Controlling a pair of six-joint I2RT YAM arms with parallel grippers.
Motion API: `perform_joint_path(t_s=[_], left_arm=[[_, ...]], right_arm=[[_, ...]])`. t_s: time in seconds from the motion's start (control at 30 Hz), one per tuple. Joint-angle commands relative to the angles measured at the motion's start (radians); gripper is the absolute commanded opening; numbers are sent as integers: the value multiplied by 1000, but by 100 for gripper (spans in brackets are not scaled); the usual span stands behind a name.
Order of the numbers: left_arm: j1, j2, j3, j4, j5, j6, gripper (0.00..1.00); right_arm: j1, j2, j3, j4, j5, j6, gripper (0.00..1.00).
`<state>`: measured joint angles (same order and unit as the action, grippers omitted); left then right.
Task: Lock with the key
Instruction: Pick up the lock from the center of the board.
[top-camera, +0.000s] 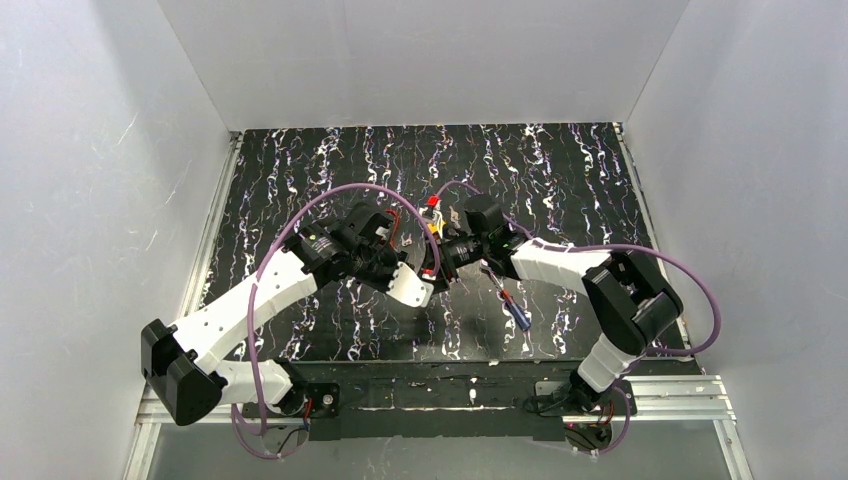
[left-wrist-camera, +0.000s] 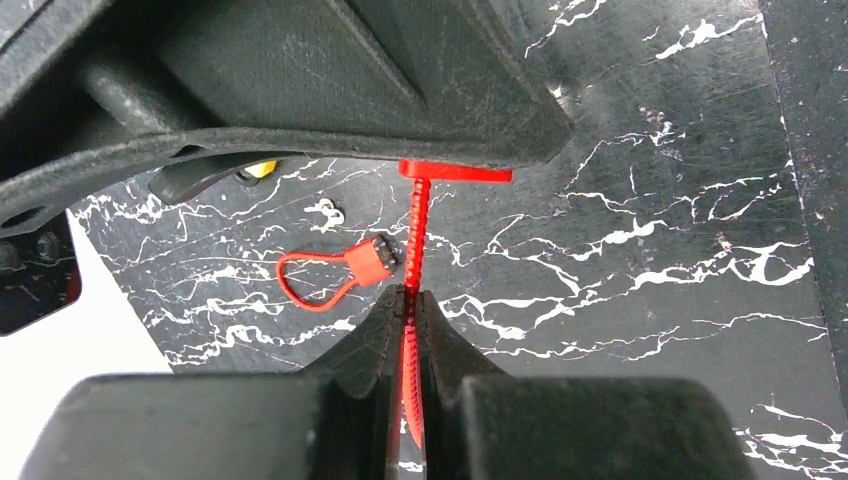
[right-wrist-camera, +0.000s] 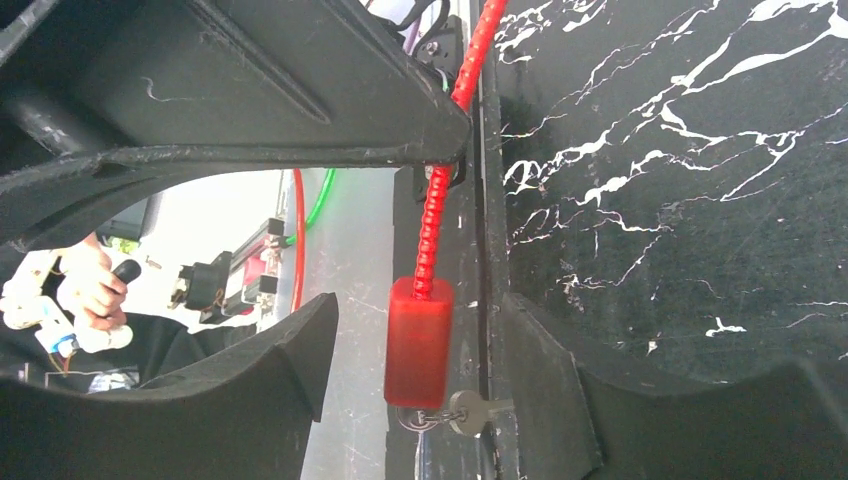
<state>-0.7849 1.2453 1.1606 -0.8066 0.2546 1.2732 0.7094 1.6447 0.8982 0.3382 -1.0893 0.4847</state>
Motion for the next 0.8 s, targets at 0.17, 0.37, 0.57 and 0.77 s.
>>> perform_joint_path(t_s=[0.17, 0.37, 0.57, 0.77], left_arm=[[-5, -41, 35, -1, 40, -18, 0], [-5, -40, 33, 1, 44, -11, 0], [-5, -37, 38, -3, 50, -6, 0], [-5, -46, 28, -18, 61, -30, 0]], right_arm=[[11, 33, 7, 109, -54, 70, 58], [25, 38, 8, 109, -71, 68, 54], [31, 44, 11, 110, -83, 67, 43], [30, 37, 24, 97, -87, 51, 21]])
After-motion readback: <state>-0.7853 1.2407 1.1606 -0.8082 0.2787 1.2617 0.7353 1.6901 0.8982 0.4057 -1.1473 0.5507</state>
